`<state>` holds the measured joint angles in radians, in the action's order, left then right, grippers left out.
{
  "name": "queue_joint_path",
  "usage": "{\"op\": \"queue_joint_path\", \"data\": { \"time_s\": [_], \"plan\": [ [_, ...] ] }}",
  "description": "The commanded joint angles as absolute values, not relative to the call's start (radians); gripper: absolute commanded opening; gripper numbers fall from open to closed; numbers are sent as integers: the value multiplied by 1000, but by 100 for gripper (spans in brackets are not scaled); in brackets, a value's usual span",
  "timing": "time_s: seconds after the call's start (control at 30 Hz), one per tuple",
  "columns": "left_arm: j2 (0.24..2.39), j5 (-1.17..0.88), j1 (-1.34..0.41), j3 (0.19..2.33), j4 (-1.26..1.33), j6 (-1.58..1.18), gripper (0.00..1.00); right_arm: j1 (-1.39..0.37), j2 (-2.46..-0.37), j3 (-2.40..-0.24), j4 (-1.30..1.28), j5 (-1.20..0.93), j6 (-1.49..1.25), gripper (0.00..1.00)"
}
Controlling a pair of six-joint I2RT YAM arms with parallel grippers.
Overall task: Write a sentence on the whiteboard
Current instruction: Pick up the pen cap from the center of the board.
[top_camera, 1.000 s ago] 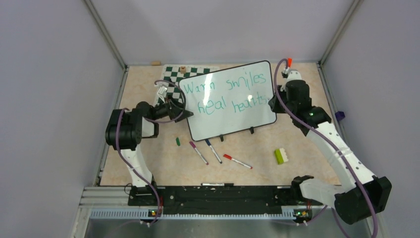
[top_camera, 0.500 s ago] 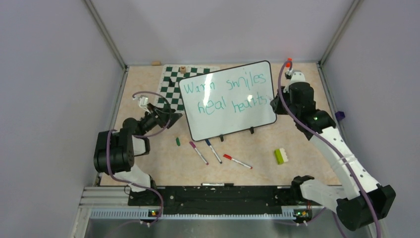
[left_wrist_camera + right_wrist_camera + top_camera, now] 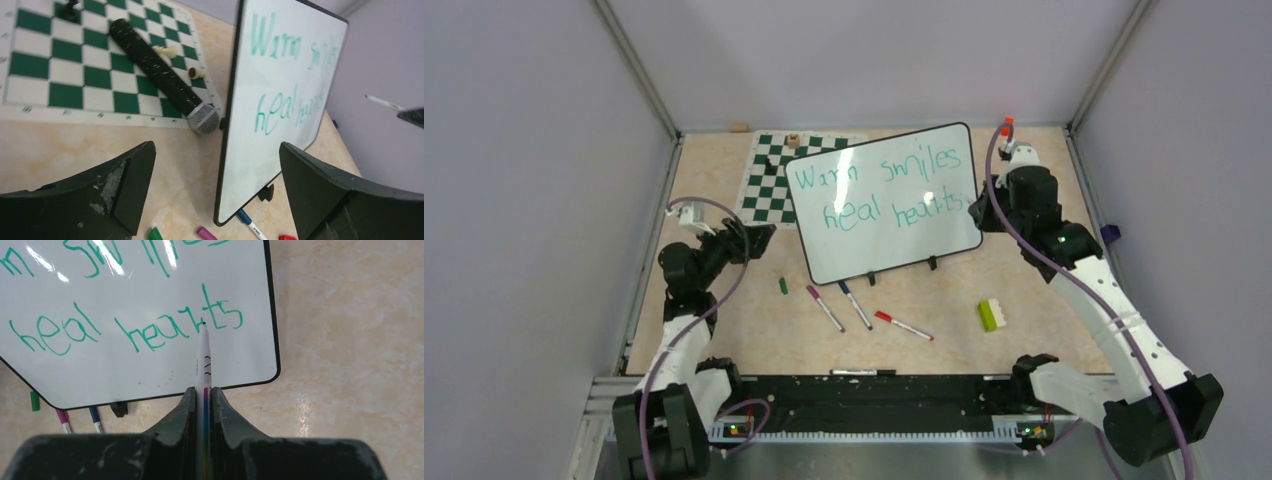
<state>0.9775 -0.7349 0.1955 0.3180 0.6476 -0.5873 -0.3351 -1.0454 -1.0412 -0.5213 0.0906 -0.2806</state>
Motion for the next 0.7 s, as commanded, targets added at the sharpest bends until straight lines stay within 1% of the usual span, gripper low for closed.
{"op": "queue_joint_path", "data": {
  "time_s": [0.0,0.03,0.13,0.17,0.23,0.37,0.43,0.47,0.53,0.57,0.6,0.67],
  "plan": [
    [877,-368,207,295,295,-769,99,-326,-1009,-1084,-504,85,-275,0],
    [865,-329,213,257,278,-837,99,-326,-1004,-1085,-503,88,-276,0],
    [850,-450,238,189,445,-905,99,-327,-991,-1093,-506,98,-268,0],
    [847,-447,239,202,433,-922,99,-327,-987,-1096,-508,99,-267,0],
    [860,-431,242,260,327,-966,99,-326,-981,-1102,-515,102,-261,0],
    [873,-555,244,338,262,-918,99,-327,-965,-1097,-517,116,-261,0],
    [866,-485,245,345,185,-970,99,-326,-963,-1091,-517,118,-264,0],
    [872,-480,248,338,192,-982,98,-327,-963,-1089,-517,119,-266,0],
    [911,-555,244,309,313,-949,84,-326,-965,-1089,-519,123,-267,0],
    [939,-556,240,328,269,-935,79,-326,-967,-1091,-521,125,-267,0],
    [967,-529,231,378,148,-898,71,-327,-970,-1093,-525,129,-266,0],
    [1033,-402,178,534,-137,-785,63,-327,-975,-1095,-529,132,-266,0]
  ]
}}
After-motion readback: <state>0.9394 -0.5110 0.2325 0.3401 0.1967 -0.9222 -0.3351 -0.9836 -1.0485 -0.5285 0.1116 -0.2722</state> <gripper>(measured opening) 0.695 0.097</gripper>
